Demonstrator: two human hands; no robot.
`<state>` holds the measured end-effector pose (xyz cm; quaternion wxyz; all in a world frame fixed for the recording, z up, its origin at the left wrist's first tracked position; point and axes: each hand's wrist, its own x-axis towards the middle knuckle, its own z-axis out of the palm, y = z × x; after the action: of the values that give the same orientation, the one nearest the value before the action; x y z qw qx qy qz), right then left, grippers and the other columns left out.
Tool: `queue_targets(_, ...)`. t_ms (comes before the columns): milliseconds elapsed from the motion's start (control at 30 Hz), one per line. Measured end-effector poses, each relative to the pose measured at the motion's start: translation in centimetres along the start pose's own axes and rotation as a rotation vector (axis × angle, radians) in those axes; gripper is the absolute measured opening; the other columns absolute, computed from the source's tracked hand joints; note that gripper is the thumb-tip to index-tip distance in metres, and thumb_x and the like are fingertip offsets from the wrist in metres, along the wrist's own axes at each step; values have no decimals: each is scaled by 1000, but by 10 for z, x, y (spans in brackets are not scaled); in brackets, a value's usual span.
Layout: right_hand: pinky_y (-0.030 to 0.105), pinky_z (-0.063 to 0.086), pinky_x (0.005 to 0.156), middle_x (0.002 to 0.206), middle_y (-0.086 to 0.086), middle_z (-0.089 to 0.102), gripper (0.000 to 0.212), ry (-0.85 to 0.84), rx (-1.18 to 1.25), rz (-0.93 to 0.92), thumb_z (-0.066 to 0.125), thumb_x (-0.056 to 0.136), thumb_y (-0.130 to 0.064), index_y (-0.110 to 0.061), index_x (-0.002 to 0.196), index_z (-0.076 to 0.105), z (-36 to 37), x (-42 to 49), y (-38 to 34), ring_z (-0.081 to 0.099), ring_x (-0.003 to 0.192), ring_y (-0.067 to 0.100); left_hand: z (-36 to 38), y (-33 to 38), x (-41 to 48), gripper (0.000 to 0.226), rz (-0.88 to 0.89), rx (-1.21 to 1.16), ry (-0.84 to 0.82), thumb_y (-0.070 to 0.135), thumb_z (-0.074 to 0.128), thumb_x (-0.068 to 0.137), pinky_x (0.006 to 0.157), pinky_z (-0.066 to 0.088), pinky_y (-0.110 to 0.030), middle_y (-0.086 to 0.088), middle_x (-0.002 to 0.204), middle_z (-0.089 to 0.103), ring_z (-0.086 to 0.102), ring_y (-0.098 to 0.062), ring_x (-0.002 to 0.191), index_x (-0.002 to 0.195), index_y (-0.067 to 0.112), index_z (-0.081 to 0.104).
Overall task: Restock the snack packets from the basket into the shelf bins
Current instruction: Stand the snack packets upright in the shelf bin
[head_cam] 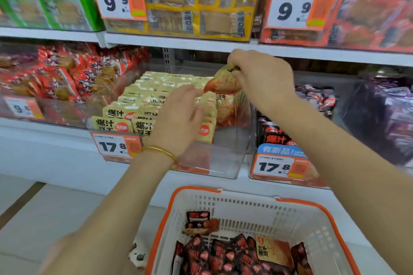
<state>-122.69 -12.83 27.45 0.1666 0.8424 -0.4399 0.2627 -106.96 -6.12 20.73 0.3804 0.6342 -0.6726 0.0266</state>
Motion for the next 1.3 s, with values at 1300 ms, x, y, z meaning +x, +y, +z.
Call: queue_targets(1300, 39, 46, 73, 96, 13, 55, 24, -261, 142, 45, 55, 83, 7, -9, 96, 43, 40, 31, 3, 56, 90, 31, 46, -10, -21, 32, 311, 261, 166, 21, 45, 91, 109, 31, -46, -11, 119, 64, 55, -29, 116, 107, 5, 68)
